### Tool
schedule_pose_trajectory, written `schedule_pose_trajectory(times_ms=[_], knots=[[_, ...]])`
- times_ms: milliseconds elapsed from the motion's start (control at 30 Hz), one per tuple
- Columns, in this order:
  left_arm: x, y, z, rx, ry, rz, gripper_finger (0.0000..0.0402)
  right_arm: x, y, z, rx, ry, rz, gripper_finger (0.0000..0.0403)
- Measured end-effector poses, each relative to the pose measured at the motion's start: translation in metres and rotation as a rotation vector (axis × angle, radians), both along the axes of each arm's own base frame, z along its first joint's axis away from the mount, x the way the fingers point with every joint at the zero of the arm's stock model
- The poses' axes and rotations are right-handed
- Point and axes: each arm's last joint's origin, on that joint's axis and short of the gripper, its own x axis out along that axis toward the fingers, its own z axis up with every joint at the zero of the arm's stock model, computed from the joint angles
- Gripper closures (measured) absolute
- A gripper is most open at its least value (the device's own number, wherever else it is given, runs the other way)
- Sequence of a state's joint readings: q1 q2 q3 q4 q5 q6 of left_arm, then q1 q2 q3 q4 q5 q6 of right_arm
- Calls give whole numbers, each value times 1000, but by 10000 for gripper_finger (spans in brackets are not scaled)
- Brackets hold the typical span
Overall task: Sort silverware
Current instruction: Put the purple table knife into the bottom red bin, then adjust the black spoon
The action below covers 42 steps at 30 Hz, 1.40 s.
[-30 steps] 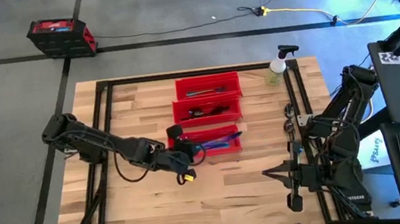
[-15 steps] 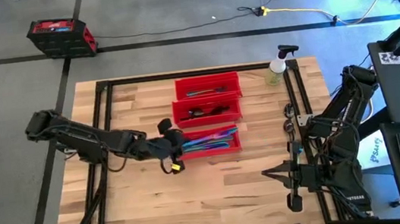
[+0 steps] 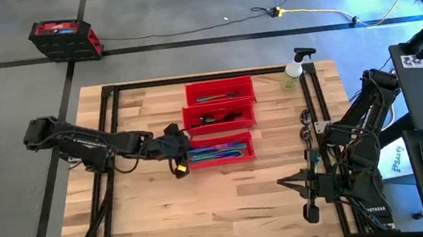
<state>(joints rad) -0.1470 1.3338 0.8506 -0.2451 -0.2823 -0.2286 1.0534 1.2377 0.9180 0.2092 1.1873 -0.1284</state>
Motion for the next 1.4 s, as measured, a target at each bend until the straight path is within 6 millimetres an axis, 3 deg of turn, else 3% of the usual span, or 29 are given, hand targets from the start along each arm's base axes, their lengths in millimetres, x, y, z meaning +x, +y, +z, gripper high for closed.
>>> schedule_pose_trajectory(times_ms=[467, 633, 967, 1200, 1400], knots=[[-2, 2, -10, -22, -3, -8, 271, 0, -2, -2, 1, 2, -51, 403], [7, -1, 3, -64, -170, -7, 246, -4, -13, 0, 71, -68, -382, 403], [14, -41, 40, -95, -570, -212, 229, 5, -64, 25, 187, -114, -486, 386], [6, -68, 46, -121, -621, -305, 229, 30, -90, 14, 62, 28, -361, 364], [-1, -86, 45, -138, -612, -372, 228, 48, -119, -5, 150, 215, -247, 361]])
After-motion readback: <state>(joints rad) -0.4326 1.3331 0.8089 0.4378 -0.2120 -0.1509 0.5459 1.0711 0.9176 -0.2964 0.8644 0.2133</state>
